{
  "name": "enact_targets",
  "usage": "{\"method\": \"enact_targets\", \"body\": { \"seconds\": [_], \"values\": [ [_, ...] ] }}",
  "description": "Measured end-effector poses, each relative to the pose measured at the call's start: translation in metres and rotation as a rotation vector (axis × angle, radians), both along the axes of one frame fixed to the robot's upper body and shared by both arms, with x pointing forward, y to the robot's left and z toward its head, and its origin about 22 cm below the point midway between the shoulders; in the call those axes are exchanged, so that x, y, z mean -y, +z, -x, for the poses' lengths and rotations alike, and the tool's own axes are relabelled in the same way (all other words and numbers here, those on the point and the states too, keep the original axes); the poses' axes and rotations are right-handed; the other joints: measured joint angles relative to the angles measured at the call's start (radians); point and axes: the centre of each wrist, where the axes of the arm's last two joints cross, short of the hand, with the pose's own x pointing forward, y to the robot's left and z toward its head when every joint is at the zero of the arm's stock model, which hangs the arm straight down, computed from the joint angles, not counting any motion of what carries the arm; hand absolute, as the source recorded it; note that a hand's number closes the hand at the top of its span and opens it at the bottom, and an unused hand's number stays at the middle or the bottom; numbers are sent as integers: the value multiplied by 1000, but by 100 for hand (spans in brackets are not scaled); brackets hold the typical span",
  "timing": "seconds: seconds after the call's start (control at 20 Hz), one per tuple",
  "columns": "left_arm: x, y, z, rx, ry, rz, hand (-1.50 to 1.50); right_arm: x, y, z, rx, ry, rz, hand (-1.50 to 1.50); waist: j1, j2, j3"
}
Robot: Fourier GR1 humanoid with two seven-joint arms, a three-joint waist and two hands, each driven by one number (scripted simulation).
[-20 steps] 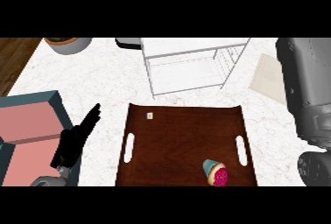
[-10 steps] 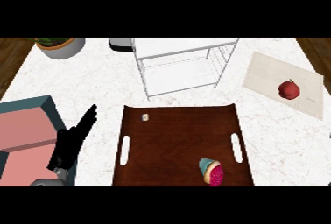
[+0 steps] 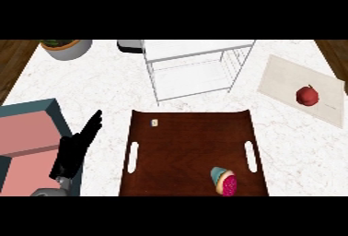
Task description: Pick the lemon from the tray and place it in the tiered shelf
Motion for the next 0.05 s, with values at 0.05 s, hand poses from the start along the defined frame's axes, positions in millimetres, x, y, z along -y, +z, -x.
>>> {"method": "enact_targets", "body": {
  "seconds": [0.05],
  "values": [
    [1,0,3,2,-3,3,0,3,-5,3,-15,2,4,-150,2,0,0]
  ]
}}
